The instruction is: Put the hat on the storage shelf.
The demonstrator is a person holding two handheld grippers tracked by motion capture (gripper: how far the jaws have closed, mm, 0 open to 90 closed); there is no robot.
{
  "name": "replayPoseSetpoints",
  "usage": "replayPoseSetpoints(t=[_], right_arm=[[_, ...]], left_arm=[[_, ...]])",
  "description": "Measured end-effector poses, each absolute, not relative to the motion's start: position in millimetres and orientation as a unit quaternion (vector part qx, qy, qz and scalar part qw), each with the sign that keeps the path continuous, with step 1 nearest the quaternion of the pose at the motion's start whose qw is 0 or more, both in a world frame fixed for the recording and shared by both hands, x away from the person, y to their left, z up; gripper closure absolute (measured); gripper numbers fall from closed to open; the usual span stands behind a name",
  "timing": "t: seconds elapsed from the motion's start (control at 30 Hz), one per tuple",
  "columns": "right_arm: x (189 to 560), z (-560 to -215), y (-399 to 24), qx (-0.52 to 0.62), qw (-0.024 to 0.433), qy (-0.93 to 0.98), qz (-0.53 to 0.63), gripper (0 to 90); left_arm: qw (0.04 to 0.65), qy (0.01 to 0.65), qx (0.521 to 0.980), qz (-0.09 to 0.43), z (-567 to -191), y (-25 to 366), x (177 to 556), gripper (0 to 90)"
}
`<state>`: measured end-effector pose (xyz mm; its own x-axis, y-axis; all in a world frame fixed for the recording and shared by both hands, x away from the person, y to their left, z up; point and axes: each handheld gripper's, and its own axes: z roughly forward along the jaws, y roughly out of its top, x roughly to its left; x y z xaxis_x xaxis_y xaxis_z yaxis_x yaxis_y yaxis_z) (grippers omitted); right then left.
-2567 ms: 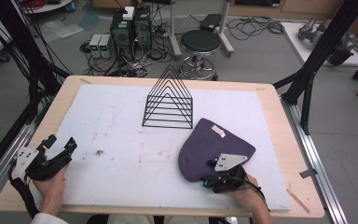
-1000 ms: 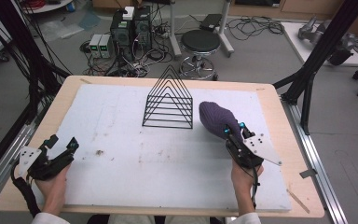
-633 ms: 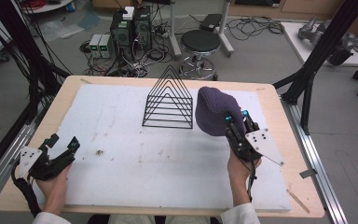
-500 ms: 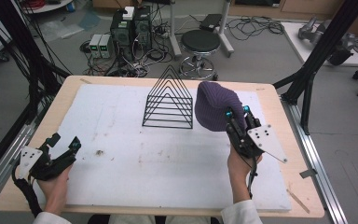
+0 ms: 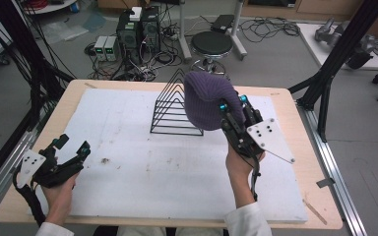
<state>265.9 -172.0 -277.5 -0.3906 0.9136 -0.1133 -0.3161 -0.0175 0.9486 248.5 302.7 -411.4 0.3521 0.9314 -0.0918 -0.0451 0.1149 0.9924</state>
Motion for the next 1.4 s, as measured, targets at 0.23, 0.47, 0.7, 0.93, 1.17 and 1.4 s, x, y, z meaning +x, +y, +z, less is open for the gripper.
replayPoseSetpoints(t=[0.23,0.47,0.7,0.93,1.17,1.4], right_arm=[[264,-268,-143,0.269,0.444,0.521,0.678,68.6],[261,-266,-114,0.238,0.432,0.536,0.685,68.2],[261,-268,-89,0.219,0.411,0.549,0.694,68.0],[264,-272,-70,0.21,0.395,0.554,0.702,67.8],[264,-273,-60,0.203,0.385,0.554,0.71,67.7],[267,-273,-60,0.207,0.383,0.55,0.713,67.3]], left_arm=[[0.644,0.391,0.54,0.375,-399,294,252,21.5],[0.663,0.356,0.551,0.361,-381,281,259,20.5],[0.679,0.3,0.587,0.324,-358,259,280,19.6],[0.695,0.24,0.603,0.309,-339,224,288,20.4],[0.703,0.228,0.606,0.295,-332,202,295,22.2],[0.71,0.235,0.604,0.273,-335,202,306,35.7]])
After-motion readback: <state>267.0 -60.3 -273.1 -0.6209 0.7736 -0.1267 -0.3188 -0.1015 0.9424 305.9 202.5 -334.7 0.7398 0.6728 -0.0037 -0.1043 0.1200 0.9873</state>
